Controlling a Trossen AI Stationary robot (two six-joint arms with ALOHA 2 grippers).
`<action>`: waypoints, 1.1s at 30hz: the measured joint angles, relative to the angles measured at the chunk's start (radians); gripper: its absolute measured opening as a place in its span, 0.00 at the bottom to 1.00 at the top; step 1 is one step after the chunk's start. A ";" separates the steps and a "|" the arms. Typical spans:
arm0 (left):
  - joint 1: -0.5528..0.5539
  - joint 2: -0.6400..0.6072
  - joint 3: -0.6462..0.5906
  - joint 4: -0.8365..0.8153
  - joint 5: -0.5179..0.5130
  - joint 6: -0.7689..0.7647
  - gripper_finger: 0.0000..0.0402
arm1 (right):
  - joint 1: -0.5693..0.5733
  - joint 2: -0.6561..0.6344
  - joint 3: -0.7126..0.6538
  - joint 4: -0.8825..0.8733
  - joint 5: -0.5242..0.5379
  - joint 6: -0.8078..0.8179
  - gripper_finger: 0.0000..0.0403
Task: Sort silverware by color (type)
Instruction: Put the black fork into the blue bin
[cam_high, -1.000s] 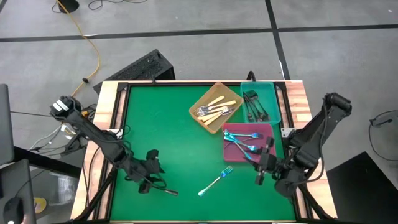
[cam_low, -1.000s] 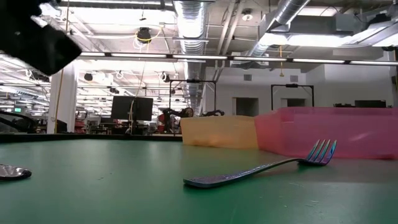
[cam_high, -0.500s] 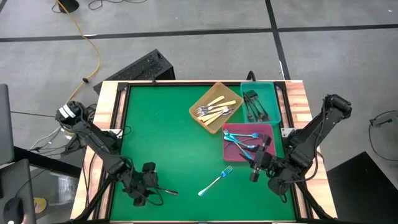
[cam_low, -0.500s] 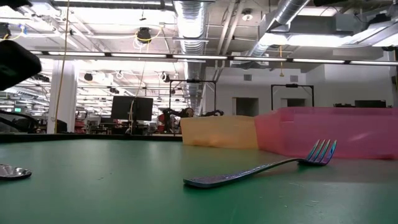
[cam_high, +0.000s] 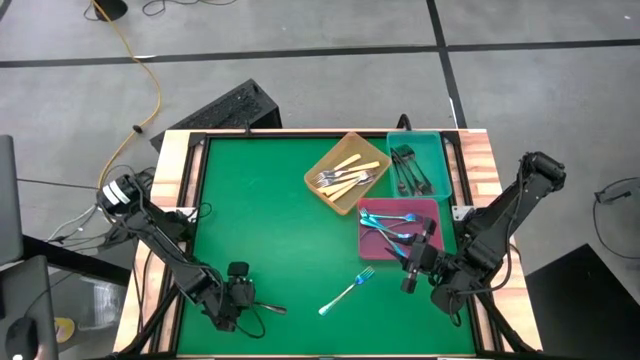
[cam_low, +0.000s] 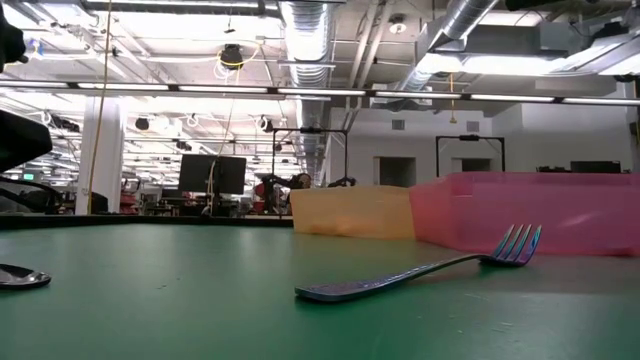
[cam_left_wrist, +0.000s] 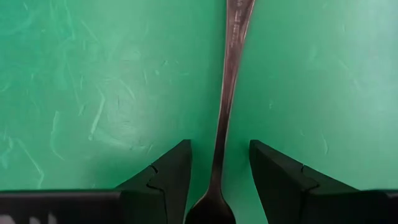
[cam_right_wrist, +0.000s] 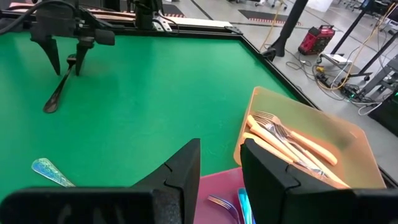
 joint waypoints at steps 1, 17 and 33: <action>0.000 0.003 0.000 -0.002 0.000 0.000 0.38 | 0.000 0.000 0.000 0.000 0.000 0.000 0.34; 0.002 0.000 0.000 -0.063 0.015 0.024 0.02 | 0.000 0.000 0.000 0.000 0.000 0.002 0.34; -0.006 -0.106 -0.012 -0.051 -0.119 0.067 0.00 | -0.001 0.000 0.000 0.009 0.001 0.019 0.34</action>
